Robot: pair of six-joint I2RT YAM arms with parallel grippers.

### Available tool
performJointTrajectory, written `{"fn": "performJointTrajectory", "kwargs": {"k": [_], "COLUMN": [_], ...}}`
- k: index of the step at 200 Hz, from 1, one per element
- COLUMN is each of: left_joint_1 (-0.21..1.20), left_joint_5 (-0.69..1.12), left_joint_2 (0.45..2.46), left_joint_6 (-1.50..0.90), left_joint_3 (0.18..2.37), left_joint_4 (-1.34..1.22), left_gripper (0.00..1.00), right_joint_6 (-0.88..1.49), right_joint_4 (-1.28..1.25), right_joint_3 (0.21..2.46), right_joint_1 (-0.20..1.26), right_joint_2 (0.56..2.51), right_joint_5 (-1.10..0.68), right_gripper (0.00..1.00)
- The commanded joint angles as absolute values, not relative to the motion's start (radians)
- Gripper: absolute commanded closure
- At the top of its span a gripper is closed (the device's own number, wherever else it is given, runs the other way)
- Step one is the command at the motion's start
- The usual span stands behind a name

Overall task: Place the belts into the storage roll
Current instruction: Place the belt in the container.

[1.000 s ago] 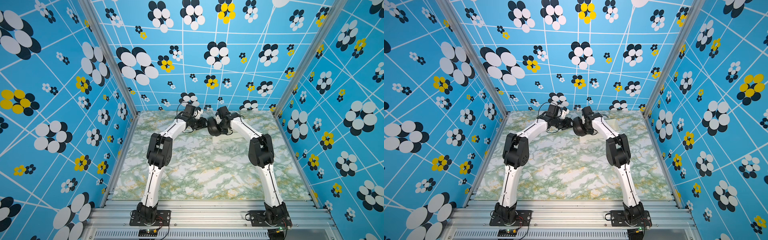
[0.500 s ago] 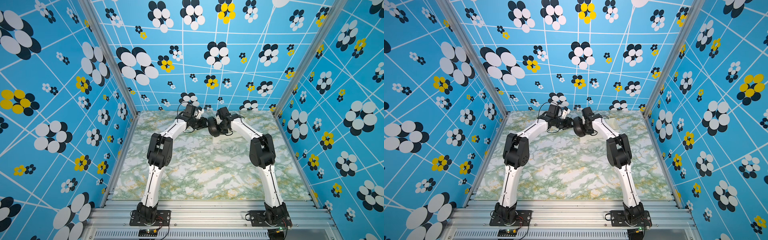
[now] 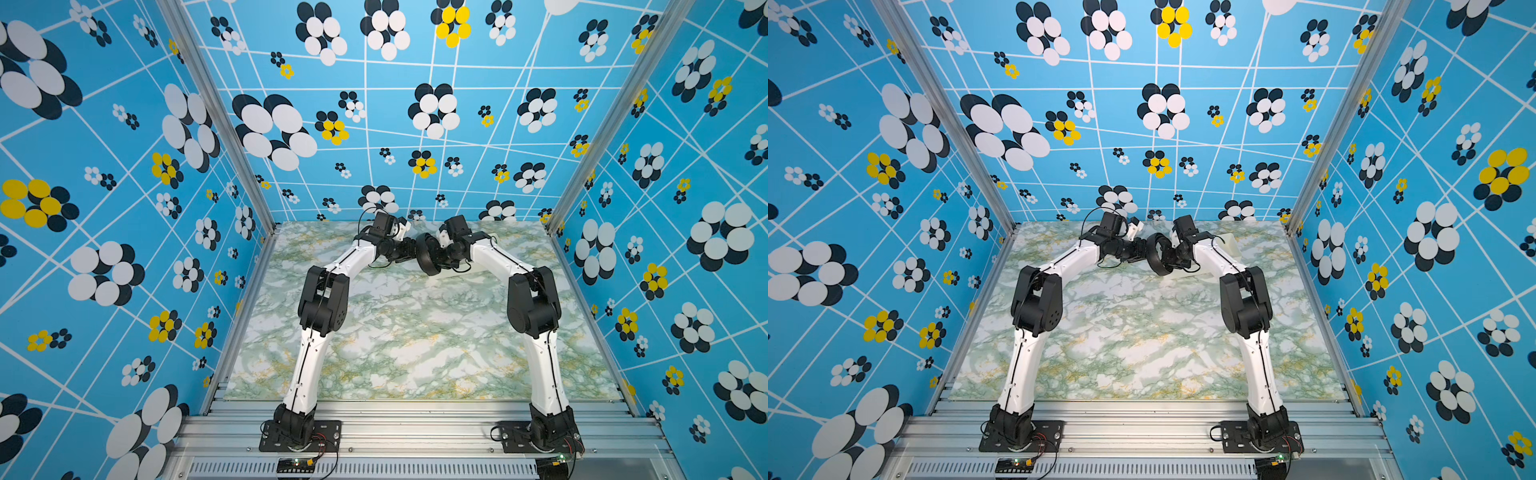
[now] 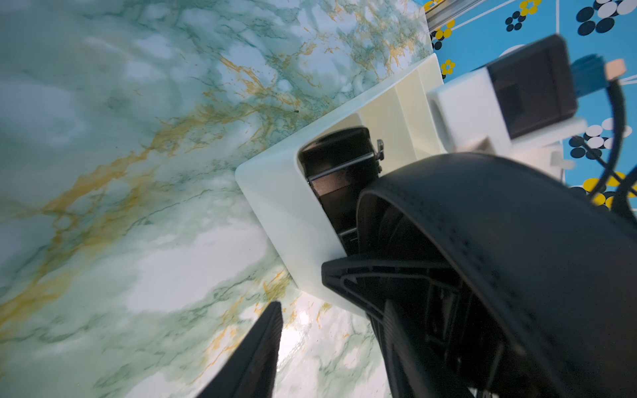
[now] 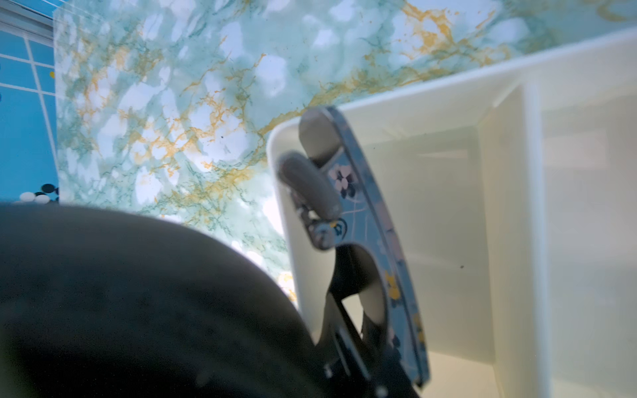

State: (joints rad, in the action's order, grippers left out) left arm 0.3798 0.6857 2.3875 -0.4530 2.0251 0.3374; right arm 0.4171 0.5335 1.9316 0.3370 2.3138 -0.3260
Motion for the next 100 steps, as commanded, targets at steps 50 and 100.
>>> {"fn": "performJointTrajectory", "kwargs": {"k": [50, 100], "left_joint_1": [0.404, 0.411], "left_joint_5": [0.704, 0.701], "left_joint_2": [2.430, 2.451], "left_joint_6": [-0.449, -0.449], "left_joint_3": [2.132, 2.175], "left_joint_4": [0.386, 0.407], "left_gripper": [0.49, 0.49], "right_joint_6": [0.483, 0.461], "right_joint_4": [0.475, 0.518], "right_joint_3": [1.870, 1.919], "right_joint_1": [0.294, 0.295], "right_joint_2": [2.284, 2.274], "right_joint_5": [-0.370, -0.365], "right_gripper": [0.51, 0.44]}}
